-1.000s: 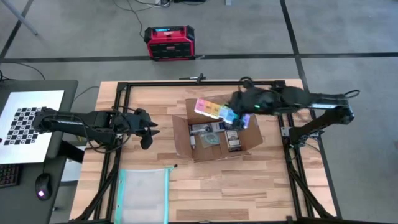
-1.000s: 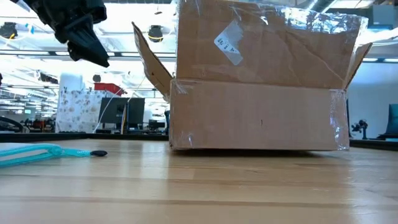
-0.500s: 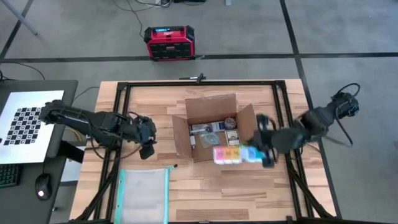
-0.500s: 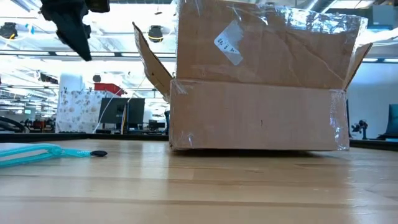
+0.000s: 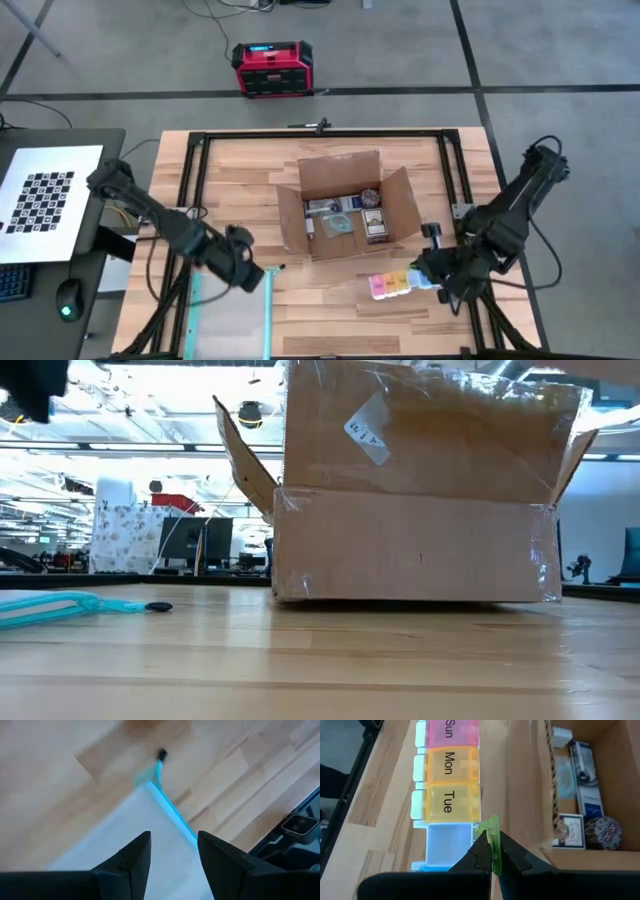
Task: Unpack boxes
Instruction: Put the pill organizer into the transparent zip bag
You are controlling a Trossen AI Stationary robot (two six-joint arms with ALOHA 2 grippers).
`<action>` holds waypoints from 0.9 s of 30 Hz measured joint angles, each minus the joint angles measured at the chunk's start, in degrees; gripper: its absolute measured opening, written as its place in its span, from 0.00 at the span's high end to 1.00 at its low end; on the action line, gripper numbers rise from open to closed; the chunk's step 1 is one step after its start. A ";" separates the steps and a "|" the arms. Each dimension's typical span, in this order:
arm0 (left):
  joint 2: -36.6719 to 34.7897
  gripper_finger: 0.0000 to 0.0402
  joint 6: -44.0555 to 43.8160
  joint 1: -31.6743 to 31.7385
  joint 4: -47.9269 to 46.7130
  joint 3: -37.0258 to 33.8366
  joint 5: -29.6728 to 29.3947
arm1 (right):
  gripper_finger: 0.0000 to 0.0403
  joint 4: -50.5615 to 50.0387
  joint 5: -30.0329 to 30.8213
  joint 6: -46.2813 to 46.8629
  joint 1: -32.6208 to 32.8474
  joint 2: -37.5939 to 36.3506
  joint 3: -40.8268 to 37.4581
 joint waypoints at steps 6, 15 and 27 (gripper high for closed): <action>9.18 0.64 -5.93 -3.54 12.58 0.00 0.01 | 1.00 6.34 0.07 0.49 2.26 0.00 -2.80; 22.64 0.64 -15.80 -6.39 19.66 0.00 -0.38 | 1.00 11.24 0.87 1.07 4.02 0.11 -3.89; 25.80 0.64 -20.78 -7.05 13.49 -0.04 -5.12 | 1.00 11.17 0.93 2.26 3.29 0.81 -3.89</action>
